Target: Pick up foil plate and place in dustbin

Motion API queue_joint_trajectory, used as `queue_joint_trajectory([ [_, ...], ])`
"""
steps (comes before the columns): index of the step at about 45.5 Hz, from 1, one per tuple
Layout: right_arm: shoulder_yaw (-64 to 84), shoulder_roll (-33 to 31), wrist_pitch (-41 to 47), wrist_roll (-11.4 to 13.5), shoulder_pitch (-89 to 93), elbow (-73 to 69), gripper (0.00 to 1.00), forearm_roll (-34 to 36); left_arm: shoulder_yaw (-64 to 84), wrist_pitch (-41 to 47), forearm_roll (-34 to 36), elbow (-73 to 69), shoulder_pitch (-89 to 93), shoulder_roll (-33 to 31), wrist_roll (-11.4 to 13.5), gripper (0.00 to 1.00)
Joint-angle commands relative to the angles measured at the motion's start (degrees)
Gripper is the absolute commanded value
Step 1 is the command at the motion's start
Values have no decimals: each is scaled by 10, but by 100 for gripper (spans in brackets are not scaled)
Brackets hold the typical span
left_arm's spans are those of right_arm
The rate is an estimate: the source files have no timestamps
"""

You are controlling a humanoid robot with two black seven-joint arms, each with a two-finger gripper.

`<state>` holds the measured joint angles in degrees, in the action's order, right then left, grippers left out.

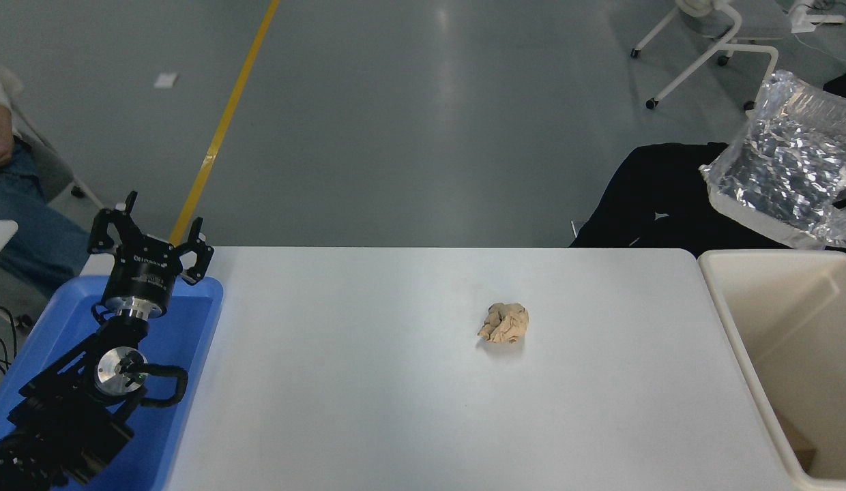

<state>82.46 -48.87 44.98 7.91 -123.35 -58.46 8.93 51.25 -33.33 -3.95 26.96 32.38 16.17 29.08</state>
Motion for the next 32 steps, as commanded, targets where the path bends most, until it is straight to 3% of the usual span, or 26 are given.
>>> queue_joint_trajectory([
  [1, -143, -66, 0, 0, 266, 201, 0, -1, 0, 0, 0, -1, 0, 0, 0, 99],
  [10, -304, -19, 0, 0, 500, 373, 0, -1, 0, 1, 0, 0, 0, 0, 1, 99],
  [22, -323, 80, 0, -3, 663, 526, 0, -1, 0, 1, 0, -1, 0, 0, 1, 99],
  [32, -359, 124, -186, -2, 768, 530, 0, 6, 0, 0, 0, 0, 0, 0, 1, 99],
])
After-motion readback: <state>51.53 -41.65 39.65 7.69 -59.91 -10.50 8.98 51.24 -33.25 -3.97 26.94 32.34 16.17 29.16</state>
